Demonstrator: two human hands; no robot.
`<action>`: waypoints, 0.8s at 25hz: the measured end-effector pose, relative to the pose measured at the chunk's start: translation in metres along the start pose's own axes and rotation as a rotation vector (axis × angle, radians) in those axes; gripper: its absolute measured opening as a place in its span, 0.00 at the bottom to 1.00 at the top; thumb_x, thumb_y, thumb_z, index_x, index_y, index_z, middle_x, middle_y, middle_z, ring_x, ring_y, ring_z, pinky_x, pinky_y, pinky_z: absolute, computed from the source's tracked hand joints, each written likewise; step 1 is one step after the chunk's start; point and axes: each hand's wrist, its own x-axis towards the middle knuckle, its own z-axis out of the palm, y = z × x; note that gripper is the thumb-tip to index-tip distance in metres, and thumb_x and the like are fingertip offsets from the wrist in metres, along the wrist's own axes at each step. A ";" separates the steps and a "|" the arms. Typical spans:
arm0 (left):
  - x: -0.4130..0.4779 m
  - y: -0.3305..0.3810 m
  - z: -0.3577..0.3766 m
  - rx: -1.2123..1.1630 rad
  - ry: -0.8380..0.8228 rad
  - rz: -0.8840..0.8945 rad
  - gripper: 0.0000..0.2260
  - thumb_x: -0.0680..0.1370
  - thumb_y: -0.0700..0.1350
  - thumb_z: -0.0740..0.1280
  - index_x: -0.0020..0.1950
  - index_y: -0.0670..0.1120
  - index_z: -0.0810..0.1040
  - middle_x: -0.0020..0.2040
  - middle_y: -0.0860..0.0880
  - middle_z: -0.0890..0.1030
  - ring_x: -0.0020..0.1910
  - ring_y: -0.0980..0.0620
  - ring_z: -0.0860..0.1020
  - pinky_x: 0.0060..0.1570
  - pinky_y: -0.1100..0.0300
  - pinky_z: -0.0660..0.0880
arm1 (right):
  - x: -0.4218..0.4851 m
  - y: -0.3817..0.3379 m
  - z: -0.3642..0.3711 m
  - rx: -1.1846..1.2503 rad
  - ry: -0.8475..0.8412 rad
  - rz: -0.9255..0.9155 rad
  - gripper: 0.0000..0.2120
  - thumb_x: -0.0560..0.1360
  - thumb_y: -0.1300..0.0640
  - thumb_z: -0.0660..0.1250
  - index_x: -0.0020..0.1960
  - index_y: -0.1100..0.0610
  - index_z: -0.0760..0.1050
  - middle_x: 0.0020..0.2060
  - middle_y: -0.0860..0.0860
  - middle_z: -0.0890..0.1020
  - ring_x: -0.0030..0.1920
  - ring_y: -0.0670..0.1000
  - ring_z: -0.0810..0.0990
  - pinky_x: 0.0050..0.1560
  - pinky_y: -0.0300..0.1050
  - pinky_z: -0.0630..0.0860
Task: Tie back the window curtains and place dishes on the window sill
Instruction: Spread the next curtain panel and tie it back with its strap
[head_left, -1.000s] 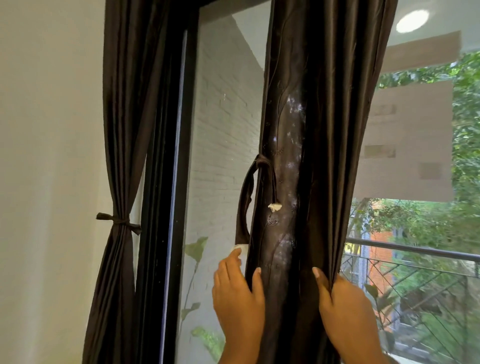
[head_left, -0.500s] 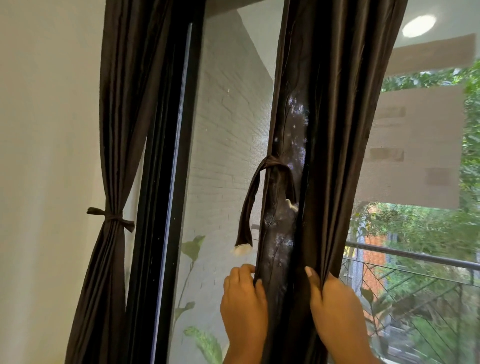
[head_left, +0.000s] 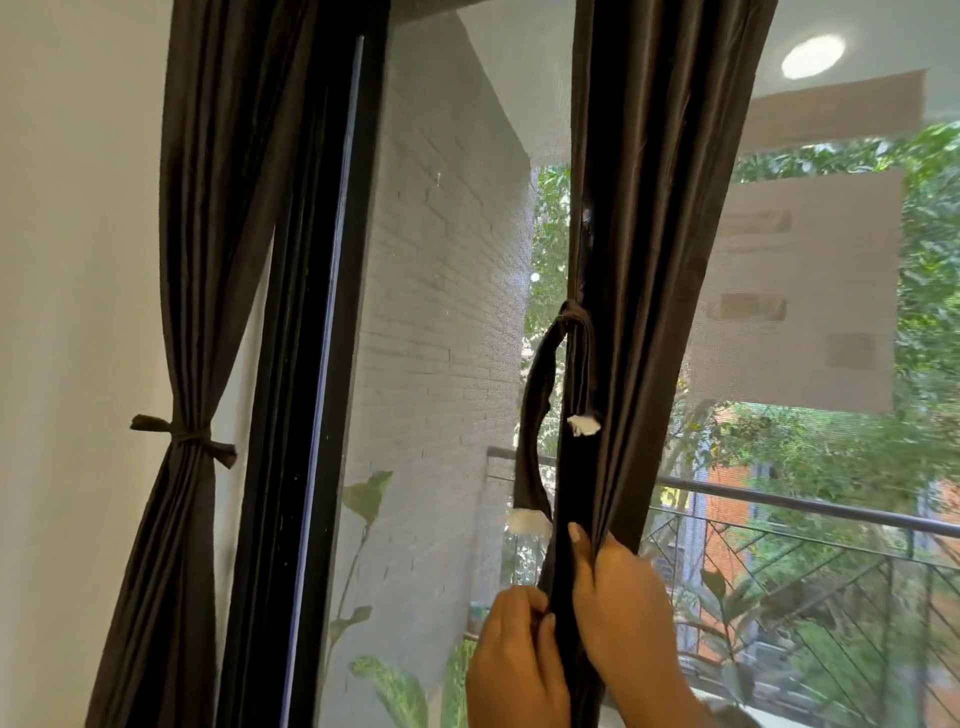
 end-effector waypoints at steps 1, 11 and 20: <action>0.000 0.002 0.000 0.008 -0.013 0.016 0.10 0.69 0.40 0.66 0.40 0.55 0.69 0.31 0.62 0.70 0.34 0.61 0.71 0.30 0.79 0.63 | -0.001 -0.002 0.001 0.045 -0.020 0.004 0.21 0.76 0.39 0.45 0.36 0.51 0.67 0.26 0.45 0.70 0.30 0.48 0.74 0.34 0.42 0.73; 0.039 0.045 -0.027 -0.317 0.094 0.079 0.16 0.72 0.52 0.65 0.59 0.61 0.68 0.50 0.60 0.77 0.49 0.64 0.75 0.46 0.78 0.69 | -0.005 -0.005 0.006 -0.063 -0.122 -0.005 0.17 0.79 0.44 0.52 0.57 0.51 0.73 0.47 0.52 0.82 0.48 0.53 0.81 0.48 0.43 0.76; 0.126 0.103 -0.016 -0.442 -0.230 0.155 0.41 0.72 0.45 0.71 0.76 0.53 0.47 0.62 0.65 0.67 0.58 0.73 0.67 0.54 0.82 0.62 | 0.000 -0.017 -0.004 -0.291 -0.395 0.089 0.24 0.80 0.43 0.48 0.73 0.50 0.55 0.64 0.51 0.74 0.62 0.51 0.75 0.61 0.41 0.69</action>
